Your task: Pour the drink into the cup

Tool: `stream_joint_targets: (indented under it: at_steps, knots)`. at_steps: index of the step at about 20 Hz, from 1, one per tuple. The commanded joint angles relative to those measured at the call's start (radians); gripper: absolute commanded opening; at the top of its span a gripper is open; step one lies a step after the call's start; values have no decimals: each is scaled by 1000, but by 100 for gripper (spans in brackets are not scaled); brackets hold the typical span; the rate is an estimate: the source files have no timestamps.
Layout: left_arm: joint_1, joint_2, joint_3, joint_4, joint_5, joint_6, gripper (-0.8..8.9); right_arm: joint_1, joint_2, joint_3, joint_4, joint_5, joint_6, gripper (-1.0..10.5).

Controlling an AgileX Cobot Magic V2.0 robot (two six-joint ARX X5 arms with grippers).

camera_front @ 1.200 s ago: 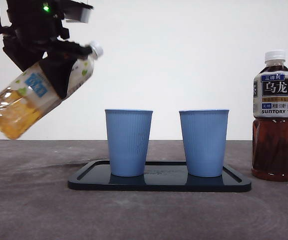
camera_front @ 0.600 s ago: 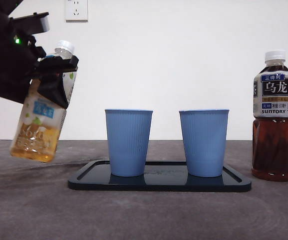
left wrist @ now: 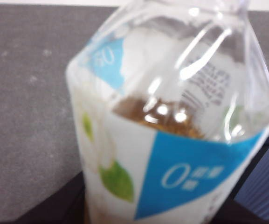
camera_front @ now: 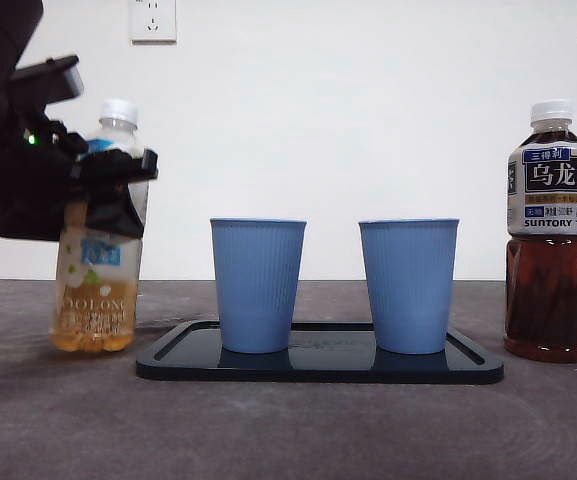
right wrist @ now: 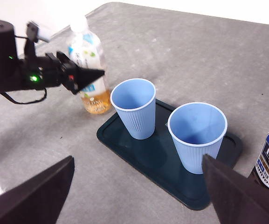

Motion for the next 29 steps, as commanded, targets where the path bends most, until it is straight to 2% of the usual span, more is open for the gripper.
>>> stream_joint_targets:
  at_steps: [1, 8, 9, 11, 12, 13, 16, 20, 23, 27, 29]
  knots:
    - [-5, 19, 14, 77, 0, -5, 87, 5, 5, 16, 12, 4, 17, 437]
    - [-5, 23, 14, 61, -1, -6, 93, 5, 5, 16, 12, 4, 27, 437]
    - [-5, 23, 14, 50, 0, -7, 119, 5, 5, 16, 12, 3, 33, 437]
    - [-5, 23, 14, 33, 0, -14, 302, 5, 5, 16, 12, 3, 33, 437]
    - [-5, 22, 14, 27, 0, -14, 354, 5, 5, 16, 12, 3, 33, 437]
    - [-5, 19, 14, 16, 0, -20, 382, 5, 5, 16, 12, 3, 34, 437]
    - [-5, -8, 14, -34, 0, -35, 384, 5, 5, 16, 11, 3, 37, 437]
    - [-11, -111, 17, -181, 0, -78, 471, 5, 5, 16, 11, 0, 44, 437]
    - [-25, -243, 21, -361, 1, -143, 469, 5, 5, 16, 8, -5, 45, 437]
    - [-63, -445, 37, -599, 124, -187, 468, 5, 5, 16, -9, -7, 53, 437]
    - [-92, -537, 61, -717, 154, -190, 468, 5, 5, 16, -14, -8, 63, 437]
